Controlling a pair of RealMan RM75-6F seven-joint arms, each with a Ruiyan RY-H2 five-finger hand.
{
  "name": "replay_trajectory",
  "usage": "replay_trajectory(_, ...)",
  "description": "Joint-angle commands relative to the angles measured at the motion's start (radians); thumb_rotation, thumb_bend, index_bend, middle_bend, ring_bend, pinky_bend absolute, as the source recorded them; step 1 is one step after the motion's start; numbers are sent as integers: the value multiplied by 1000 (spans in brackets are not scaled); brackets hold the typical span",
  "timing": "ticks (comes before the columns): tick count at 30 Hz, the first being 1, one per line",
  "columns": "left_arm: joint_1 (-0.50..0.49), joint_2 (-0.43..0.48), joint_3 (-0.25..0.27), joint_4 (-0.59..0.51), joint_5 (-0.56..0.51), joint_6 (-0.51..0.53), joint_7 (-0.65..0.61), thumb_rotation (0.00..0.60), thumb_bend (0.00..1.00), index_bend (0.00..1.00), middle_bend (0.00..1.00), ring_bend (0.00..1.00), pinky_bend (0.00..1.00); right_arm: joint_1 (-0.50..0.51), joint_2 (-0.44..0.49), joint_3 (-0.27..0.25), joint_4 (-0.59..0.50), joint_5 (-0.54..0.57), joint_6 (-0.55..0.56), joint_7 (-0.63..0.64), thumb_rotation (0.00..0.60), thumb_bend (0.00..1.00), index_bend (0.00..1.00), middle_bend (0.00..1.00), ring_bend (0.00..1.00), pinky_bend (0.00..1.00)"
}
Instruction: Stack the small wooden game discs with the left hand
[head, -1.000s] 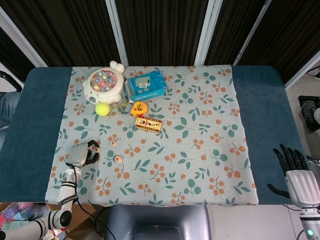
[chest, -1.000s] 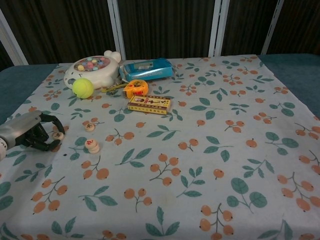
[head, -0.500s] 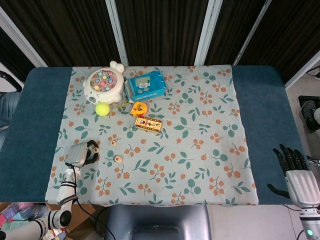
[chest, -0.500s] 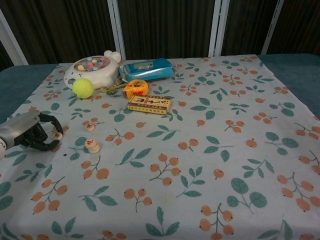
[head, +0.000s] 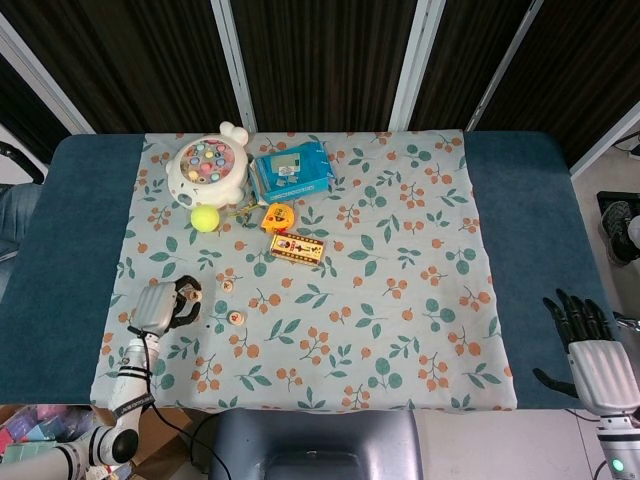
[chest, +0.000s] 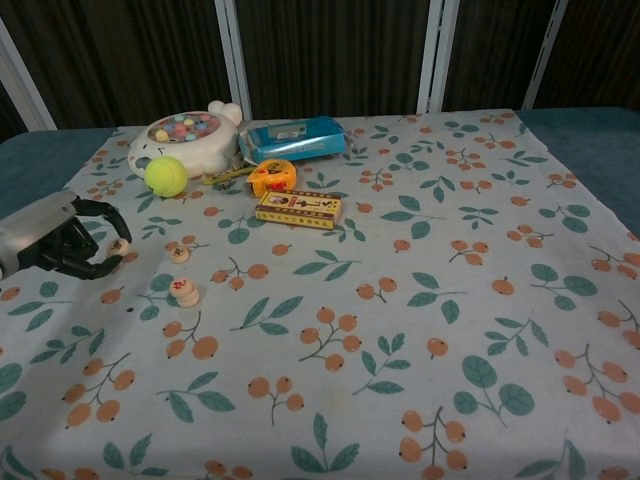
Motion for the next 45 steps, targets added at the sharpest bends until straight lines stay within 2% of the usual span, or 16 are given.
replay_trajectory(1, 13, 42, 5, -120, 39, 52, 20, 600, 406, 565, 1000, 1000, 1000, 1, -1, -2, 0, -5, -1, 1, 600, 195, 0, 0, 0, 0)
replay_trajectory(5, 6, 41, 16, -186, 39, 53, 65, 600, 405, 561, 1000, 1000, 1000, 1, 0, -6, 0, -11, -1, 3, 600, 194, 0, 0, 0, 0)
replay_trajectory(13, -1, 21, 28, -203, 31, 50, 103, 600, 407, 547, 1000, 1000, 1000, 1, 3, -6, 1, -12, 0, 10, 600, 195, 0, 0, 0, 0)
replay_trajectory(24, -16, -55, 52, -140, 27, 43, 143, 600, 406, 527, 1000, 1000, 1000, 2, 4, -7, 2, -13, 0, 15, 600, 195, 0, 0, 0, 0)
replay_trajectory(38, -21, -86, 55, -96, 12, 28, 154, 600, 405, 516, 1000, 1000, 1000, -1, 9, -7, 4, -14, 6, 26, 600, 195, 0, 0, 0, 0)
replay_trajectory(45, -21, -78, 59, -95, 22, 20, 137, 600, 405, 445, 1000, 1000, 1000, -2, 8, -5, 3, -10, 7, 22, 600, 195, 0, 0, 0, 0)
